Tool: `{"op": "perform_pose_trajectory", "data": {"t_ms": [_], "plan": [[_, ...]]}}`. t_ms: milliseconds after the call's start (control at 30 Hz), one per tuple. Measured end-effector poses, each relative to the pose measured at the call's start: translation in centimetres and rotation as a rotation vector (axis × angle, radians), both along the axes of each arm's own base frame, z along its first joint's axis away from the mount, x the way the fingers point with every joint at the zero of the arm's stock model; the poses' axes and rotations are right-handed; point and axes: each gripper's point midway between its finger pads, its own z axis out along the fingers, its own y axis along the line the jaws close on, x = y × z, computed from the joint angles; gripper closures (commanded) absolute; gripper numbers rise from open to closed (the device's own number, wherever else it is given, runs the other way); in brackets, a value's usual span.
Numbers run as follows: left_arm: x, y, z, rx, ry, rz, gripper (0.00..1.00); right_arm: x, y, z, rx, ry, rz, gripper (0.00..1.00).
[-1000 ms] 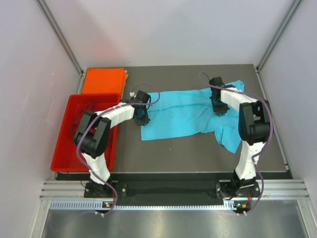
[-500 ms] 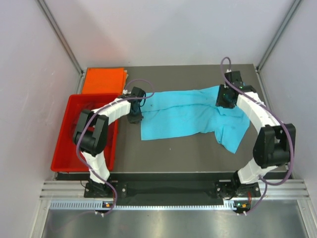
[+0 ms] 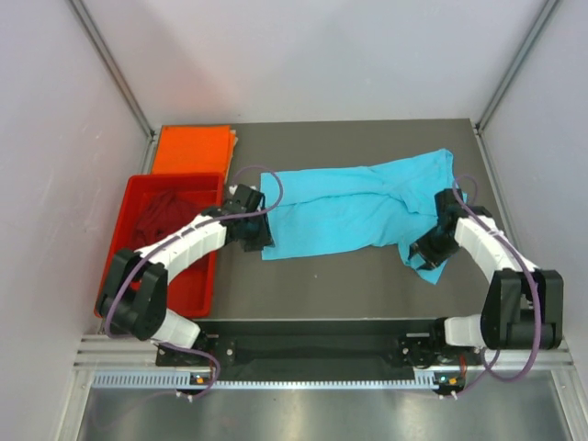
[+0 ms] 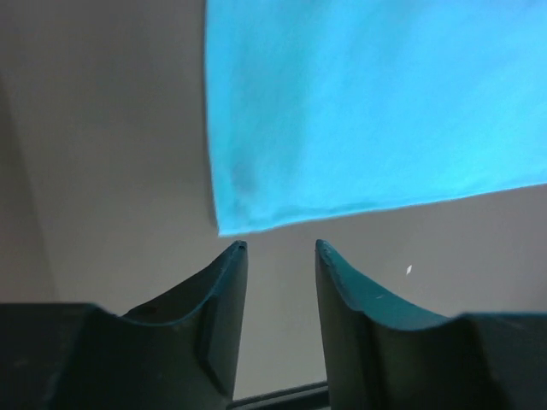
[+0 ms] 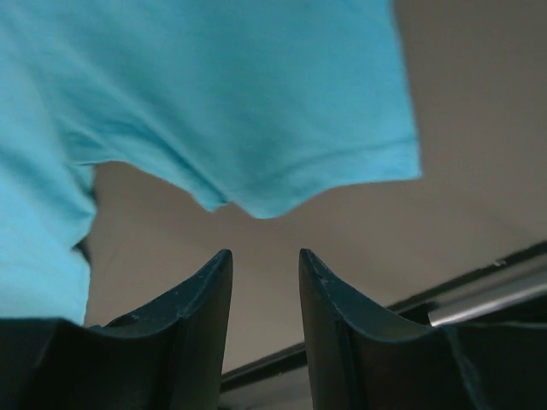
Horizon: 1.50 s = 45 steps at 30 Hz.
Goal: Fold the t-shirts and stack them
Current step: Fold the tshirt
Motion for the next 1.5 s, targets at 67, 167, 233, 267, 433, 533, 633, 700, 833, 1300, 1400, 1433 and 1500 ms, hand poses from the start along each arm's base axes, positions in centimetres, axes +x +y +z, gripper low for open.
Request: {"op": "perform_pose_trajectory", "data": {"t_ms": [67,167,233,267,433,533,633,700,833,1300,1400,1433,1500], "plan": [[-1.9,0.2,-1.9,-0.025,0.061,0.028,0.55,-1.9,-0.7,-0.6,0.036,0.031,-0.083,0.62],[-3.9,0.6,-3.5,-0.048,0.123,0.081,0.53,-3.3,-2.0,-0.8,0.051,0.047,-0.19,0.61],[-4.0,0.6,-3.5,-0.068,0.132,0.123,0.5,-3.3,-2.9,-0.4,0.053,0.024,-0.235,0.6],[-3.8,0.4,-3.4,-0.08,0.127,0.146,0.49,-3.3,-3.2,-0.2,0.052,0.014,-0.251,0.6],[-2.5,-0.1,-2.9,-0.162,0.078,0.253,0.5,-4.5,-4.6,-1.2,0.059,0.039,-0.332,0.56],[-2.7,0.0,-3.3,-0.182,0.076,0.291,0.5,-5.5,-5.3,-1.8,0.062,0.069,-0.365,0.56],[-2.7,0.0,-3.5,-0.19,0.076,0.307,0.51,-6.0,-5.9,-2.2,0.059,0.078,-0.388,0.56],[-2.4,-0.1,-3.4,-0.201,0.068,0.314,0.51,-6.4,-6.1,-2.7,0.061,0.085,-0.399,0.57],[-2.3,-0.2,-3.5,-0.21,0.062,0.317,0.51,-6.9,-6.1,-3.5,0.068,0.097,-0.41,0.57],[-2.1,0.6,-3.5,-0.187,0.029,0.346,0.53,-6.4,-6.6,-4.6,0.066,0.109,-0.427,0.77],[-2.4,0.7,-3.5,-0.183,0.056,0.371,0.57,-6.3,-6.4,-4.6,0.079,0.101,-0.433,0.87],[-2.4,0.8,-3.3,-0.182,0.064,0.386,0.57,-6.1,-6.4,-4.6,0.086,0.095,-0.435,0.91],[-2.4,0.8,-2.9,-0.188,0.076,0.419,0.58,-5.7,-6.2,-4.6,0.101,0.077,-0.435,1.0]]}}
